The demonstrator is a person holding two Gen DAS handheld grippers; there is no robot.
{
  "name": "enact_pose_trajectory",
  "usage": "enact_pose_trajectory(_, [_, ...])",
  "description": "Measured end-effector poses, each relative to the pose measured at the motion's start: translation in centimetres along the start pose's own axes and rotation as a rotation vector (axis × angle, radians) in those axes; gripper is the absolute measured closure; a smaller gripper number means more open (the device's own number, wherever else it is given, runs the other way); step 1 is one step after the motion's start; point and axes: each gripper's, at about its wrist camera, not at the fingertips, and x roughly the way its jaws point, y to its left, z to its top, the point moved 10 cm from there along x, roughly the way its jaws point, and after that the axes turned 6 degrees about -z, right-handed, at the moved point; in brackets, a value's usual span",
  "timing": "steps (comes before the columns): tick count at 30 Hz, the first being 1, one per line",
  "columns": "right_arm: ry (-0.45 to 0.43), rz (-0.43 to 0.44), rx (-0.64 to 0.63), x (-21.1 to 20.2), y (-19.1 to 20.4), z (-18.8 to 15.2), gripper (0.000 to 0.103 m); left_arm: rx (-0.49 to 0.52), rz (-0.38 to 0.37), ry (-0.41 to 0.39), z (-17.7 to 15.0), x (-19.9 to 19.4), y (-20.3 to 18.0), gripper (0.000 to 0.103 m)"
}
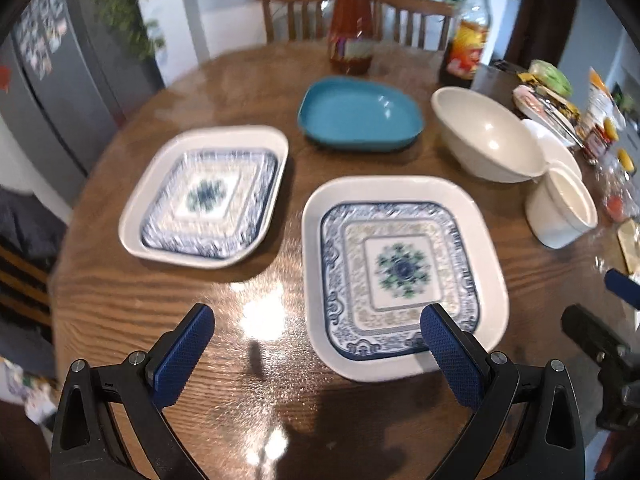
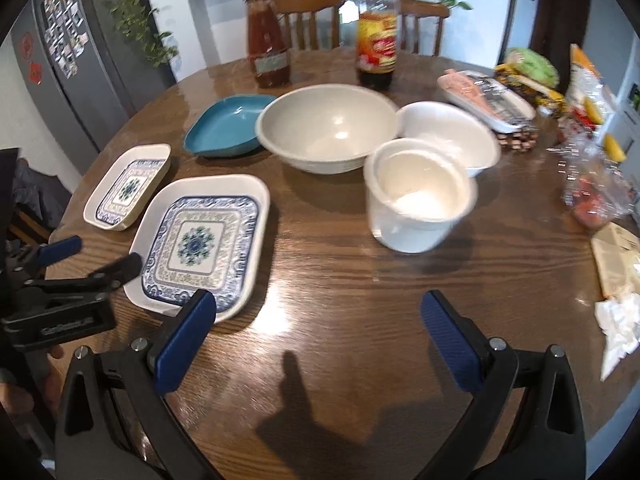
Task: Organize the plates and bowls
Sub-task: 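Grasp the larger blue-patterned square plate rim with the right gripper and lift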
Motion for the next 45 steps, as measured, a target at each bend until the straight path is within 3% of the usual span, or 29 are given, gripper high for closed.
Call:
enact_pose_trajectory(5, [0.023,0.048,-0.048,2.1,2.8,0.3,0.003,-0.058,-0.060,0.036,-0.4,1.5,0.9,0.002])
enact_pose_trajectory(7, [0.045,0.043,-0.055,3.2,3.2,0.4,0.009,-0.048,-0.068,0.032,-0.4,1.6,0.8,0.008])
enact_pose_trajectory(8, [0.057,0.049,-0.055,3.7,3.5,0.5,0.016,-0.044,-0.067,0.038,-0.5,1.7,0.7,0.012])
enact_pose_trajectory(10, [0.091,0.066,-0.054,4.9,3.9,0.4,0.027,-0.038,-0.083,0.056,-0.5,2.2,0.5,0.037])
enact_pose_trajectory(13, [0.114,0.097,-0.045,5.8,4.4,0.6,0.049,-0.012,-0.064,0.064,-0.3,2.6,0.2,0.060])
enact_pose_trajectory(15, [0.139,0.123,-0.036,6.4,4.7,0.5,0.075,0.006,-0.067,0.070,-0.3,2.7,-0.2,0.070])
enact_pose_trajectory(18, [0.145,0.151,-0.034,6.7,5.3,0.5,0.087,0.039,-0.072,0.076,-0.1,2.9,-0.8,0.079])
enact_pose_trajectory(21, [0.163,0.158,-0.058,6.3,5.8,-0.1,0.086,0.074,-0.041,0.074,-0.5,2.7,-0.9,0.079])
enact_pose_trajectory(29, [0.190,0.239,-0.093,2.4,7.4,-3.8,0.082,0.091,-0.090,0.062,-3.3,-1.1,-0.3,0.079])
enact_pose_trajectory(31, [0.212,0.254,-0.109,2.2,7.9,-5.0,0.077,0.090,-0.101,0.074,-3.9,-1.1,-0.3,0.079])
enact_pose_trajectory(35, [0.233,0.237,-0.119,3.0,8.0,-5.6,0.076,0.060,-0.117,0.099,-4.5,-0.3,0.3,0.079])
enact_pose_trajectory(37, [0.211,0.208,-0.116,2.8,7.6,-4.9,0.069,0.046,-0.114,0.076,-4.0,-0.7,0.8,0.079])
enact_pose_trajectory(38, [0.187,0.182,-0.118,2.5,7.2,-4.2,0.054,0.041,-0.113,0.064,-4.0,-1.3,1.1,0.079])
enact_pose_trajectory(39, [0.166,0.166,-0.126,2.2,6.9,-3.6,0.032,0.031,-0.107,0.047,-3.6,-1.7,1.7,0.079])
enact_pose_trajectory(41, [0.141,0.172,-0.145,1.7,7.2,-2.6,0.007,0.008,-0.089,0.026,-2.4,-2.3,3.2,0.070])
enact_pose_trajectory(42, [0.124,0.184,-0.147,1.4,7.6,-2.0,0.003,-0.007,-0.078,0.017,-1.9,-2.5,4.0,0.050])
enact_pose_trajectory(43, [0.114,0.191,-0.149,1.4,7.9,-1.3,0.003,-0.022,-0.066,0.007,-1.3,-2.6,4.7,0.019])
enact_pose_trajectory(44, [0.106,0.202,-0.154,1.4,8.7,-0.5,0.003,-0.040,-0.051,-0.006,-0.5,-2.8,5.7,0.007])
enact_pose_trajectory(45, [0.099,0.215,-0.155,1.5,9.5,0.3,0.003,-0.062,-0.036,-0.028,0.3,-3.2,6.6,0.001])
